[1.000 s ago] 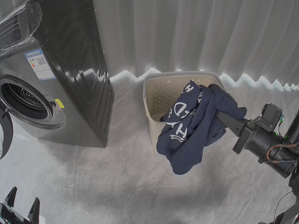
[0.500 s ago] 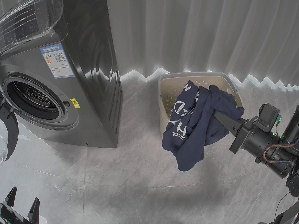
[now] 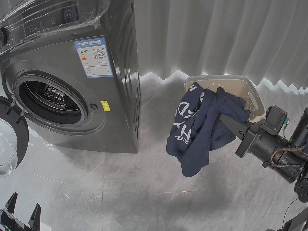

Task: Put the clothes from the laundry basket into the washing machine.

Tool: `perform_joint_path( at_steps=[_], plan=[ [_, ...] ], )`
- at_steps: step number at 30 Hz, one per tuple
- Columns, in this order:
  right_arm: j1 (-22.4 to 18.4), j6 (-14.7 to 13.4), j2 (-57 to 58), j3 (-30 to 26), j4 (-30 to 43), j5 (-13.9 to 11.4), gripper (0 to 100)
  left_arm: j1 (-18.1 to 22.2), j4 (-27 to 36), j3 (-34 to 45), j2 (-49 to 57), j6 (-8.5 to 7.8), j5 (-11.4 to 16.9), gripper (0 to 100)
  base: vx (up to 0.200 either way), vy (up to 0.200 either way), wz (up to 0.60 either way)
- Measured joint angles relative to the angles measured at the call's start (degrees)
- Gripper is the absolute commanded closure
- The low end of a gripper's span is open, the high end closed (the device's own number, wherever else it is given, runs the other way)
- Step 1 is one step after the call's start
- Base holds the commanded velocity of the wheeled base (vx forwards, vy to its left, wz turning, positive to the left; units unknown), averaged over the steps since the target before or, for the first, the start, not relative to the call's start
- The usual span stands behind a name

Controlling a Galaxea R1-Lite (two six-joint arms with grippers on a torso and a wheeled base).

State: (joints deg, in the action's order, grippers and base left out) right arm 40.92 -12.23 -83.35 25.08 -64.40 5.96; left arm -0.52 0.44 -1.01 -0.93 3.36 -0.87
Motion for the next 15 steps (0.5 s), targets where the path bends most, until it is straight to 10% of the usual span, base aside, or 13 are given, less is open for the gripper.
perform_joint_path(
  at_steps=[15],
  plan=[
    [0.1, 0.0, 0.0, 0.1, -0.1, 0.0, 100, 0.0, 0.0, 0.0, 0.0, 0.05, 0.0, 0, 0.0, 0.2, 0.0]
  ],
)
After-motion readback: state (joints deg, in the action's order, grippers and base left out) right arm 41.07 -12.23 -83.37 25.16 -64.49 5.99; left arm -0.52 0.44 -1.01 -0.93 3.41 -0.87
